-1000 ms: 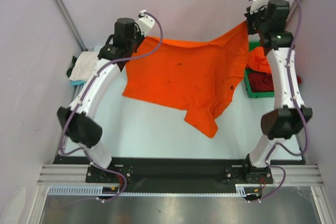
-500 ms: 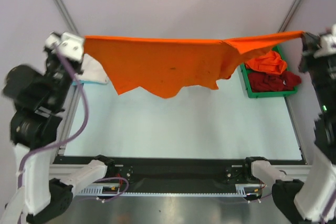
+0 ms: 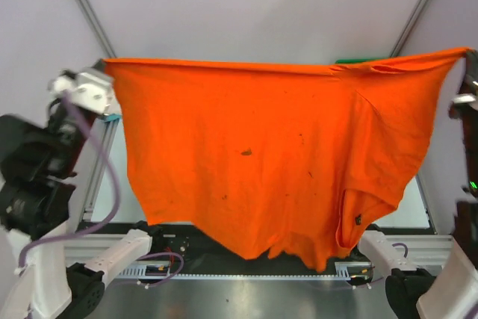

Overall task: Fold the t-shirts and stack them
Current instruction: Fold the tshirt

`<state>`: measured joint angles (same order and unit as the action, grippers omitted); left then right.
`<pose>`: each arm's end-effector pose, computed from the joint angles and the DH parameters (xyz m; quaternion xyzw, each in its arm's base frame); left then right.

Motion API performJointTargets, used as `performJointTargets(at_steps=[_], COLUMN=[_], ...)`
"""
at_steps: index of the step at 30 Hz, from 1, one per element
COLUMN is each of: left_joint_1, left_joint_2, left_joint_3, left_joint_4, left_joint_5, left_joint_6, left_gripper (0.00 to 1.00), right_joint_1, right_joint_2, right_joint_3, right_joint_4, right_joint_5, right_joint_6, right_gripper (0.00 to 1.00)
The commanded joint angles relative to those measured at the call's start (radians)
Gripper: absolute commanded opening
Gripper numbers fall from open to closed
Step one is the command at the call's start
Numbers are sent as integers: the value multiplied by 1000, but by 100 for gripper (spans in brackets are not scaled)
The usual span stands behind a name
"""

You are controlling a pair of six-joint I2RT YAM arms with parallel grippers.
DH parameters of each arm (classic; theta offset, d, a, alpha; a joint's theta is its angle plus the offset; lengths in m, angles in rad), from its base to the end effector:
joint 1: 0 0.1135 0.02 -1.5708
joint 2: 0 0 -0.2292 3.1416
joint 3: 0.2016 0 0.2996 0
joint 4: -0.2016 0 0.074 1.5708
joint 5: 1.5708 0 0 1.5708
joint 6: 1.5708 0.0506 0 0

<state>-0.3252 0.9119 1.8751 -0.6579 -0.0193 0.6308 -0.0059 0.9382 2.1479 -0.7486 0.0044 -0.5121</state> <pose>0.1110 -0.0364 0.6074 0.2651 0.5286 0.1284 0.7961 0.0437 -0.0005 0.6496 -0.1301 0.5105 -0.2188 0.8213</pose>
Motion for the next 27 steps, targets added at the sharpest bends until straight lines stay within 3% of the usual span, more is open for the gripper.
performJointTargets(at_steps=[1, 4, 9, 12, 16, 20, 27], left_joint_1=[21, 21, 40, 55, 67, 90, 120], left_joint_2=[41, 48, 143, 285, 528, 743, 923], left_joint_3=[-180, -433, -863, -968, -923, -789, -608], left_joint_4=[-32, -8, 228, 384, 472, 451, 454], left_joint_5=[-85, -123, -117, -107, -139, -166, -218], left_joint_6=[92, 148, 219, 236, 215, 170, 144], left_gripper=[1, 0, 0, 0, 1, 1, 0], right_joint_1=[-2, 0, 3, 37, 44, 44, 58], right_joint_2=[76, 91, 191, 298, 496, 684, 941], right_joint_3=[-243, -473, -828, -989, -1008, -875, -628], right_joint_4=[118, 170, 316, 406, 474, 505, 522], right_joint_5=[31, -56, -110, -115, -100, -64, -35], right_joint_6=[-68, -91, -172, -235, -273, -261, -249], right_gripper=[0, 0, 0, 0, 0, 0, 0])
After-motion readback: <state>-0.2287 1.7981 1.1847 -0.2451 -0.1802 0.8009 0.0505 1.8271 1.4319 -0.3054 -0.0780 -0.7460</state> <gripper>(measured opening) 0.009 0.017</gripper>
